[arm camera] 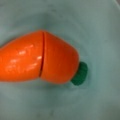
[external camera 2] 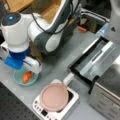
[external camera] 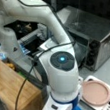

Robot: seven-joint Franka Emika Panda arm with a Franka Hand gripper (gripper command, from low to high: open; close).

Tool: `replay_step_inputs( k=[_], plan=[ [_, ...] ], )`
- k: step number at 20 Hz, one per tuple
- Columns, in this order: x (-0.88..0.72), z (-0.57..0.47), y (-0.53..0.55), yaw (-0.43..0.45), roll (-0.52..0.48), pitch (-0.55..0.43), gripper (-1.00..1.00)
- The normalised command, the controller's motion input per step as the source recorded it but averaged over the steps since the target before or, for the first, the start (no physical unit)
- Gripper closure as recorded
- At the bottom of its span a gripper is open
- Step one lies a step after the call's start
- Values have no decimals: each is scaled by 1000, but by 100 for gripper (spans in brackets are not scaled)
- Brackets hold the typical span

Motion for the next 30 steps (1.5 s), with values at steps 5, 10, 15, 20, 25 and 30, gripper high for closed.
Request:
replay_step_inputs(
  k=[5, 10, 15, 20, 25, 30],
  plan=[
    [93, -117, -14, -57, 152, -40, -100],
    [152, -91, 11, -164, 145, 73, -100],
    [204, 11, 7, -176, 152, 45, -100],
    [224, 18, -64, -175, 189, 48, -100],
    [282, -19, -93, -185, 209, 44, -100],
    [331, -48, -89, -166, 190, 41, -100]
  ],
)
